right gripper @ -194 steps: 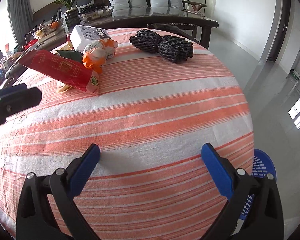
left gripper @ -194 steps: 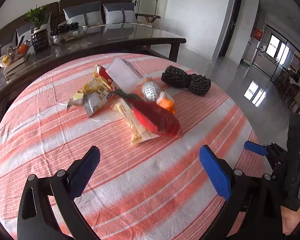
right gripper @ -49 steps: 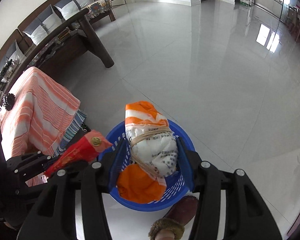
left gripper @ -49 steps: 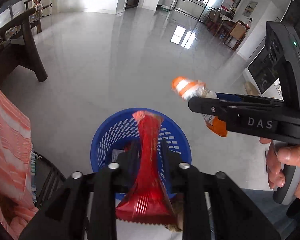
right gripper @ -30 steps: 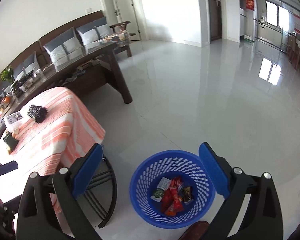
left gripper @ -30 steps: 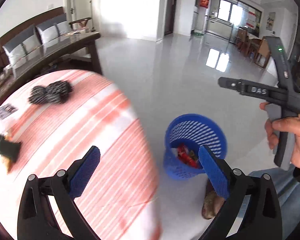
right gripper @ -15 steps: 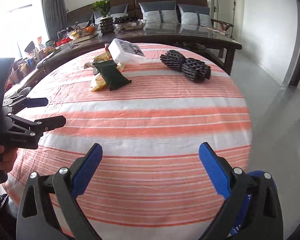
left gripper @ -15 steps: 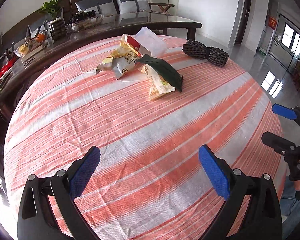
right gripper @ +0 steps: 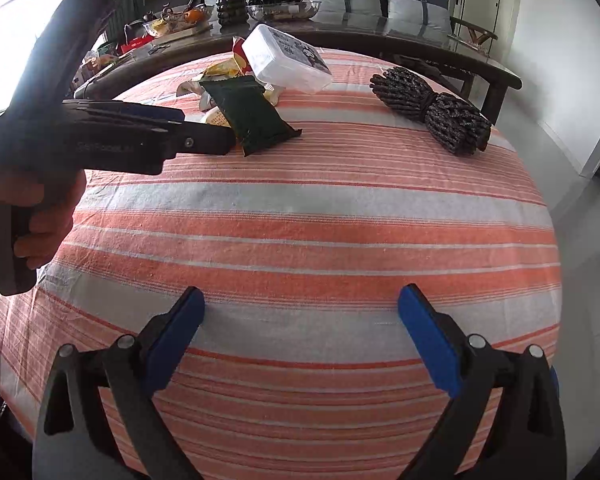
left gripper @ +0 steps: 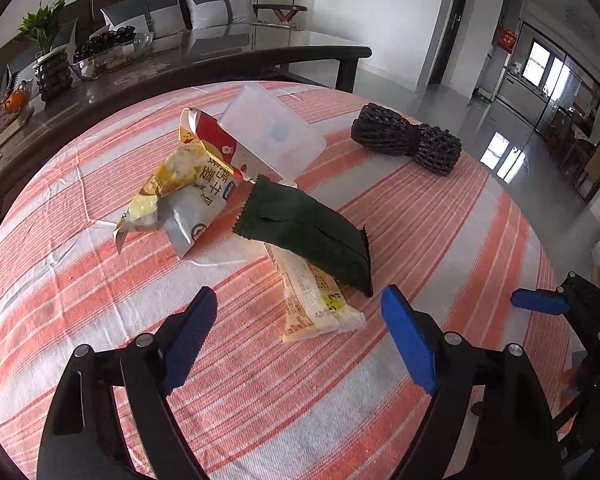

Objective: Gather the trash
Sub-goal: 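Grasp the cream bread wrapper with the left tool while the right tool grasps the green packet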

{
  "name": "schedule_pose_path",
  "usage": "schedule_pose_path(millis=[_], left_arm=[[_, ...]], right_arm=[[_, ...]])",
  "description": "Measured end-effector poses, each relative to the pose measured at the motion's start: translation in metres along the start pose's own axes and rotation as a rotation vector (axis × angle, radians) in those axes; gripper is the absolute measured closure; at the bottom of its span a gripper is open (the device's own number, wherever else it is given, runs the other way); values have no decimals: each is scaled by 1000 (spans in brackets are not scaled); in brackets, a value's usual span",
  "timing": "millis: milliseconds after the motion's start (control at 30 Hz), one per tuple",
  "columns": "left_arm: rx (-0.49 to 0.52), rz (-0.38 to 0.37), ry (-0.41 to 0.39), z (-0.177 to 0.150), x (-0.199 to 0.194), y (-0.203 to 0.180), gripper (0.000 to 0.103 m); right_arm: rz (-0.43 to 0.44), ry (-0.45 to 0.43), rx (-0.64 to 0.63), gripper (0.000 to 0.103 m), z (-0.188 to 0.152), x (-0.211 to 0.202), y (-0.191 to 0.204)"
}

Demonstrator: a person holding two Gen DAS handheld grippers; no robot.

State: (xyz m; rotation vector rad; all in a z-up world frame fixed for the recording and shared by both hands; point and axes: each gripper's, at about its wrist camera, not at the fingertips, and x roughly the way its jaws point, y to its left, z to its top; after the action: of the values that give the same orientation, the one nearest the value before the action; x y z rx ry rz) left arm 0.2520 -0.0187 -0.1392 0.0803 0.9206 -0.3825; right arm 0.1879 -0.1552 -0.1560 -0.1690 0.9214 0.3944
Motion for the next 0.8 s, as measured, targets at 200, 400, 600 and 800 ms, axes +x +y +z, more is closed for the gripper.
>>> schedule_pose_path(millis=[200, 400, 600, 800], left_arm=[[60, -9, 17, -8, -1, -1, 72], [34, 36, 7, -54, -58, 13, 73], [21, 94, 1, -94, -81, 25, 60], [-23, 130, -12, -94, -70, 34, 37]], right_arm=[[-2, 1, 2, 7, 1, 1, -1], [-4, 1, 1, 7, 1, 0, -3], [-10, 2, 2, 7, 1, 0, -3], [-22, -2, 11, 7, -1, -1, -3]])
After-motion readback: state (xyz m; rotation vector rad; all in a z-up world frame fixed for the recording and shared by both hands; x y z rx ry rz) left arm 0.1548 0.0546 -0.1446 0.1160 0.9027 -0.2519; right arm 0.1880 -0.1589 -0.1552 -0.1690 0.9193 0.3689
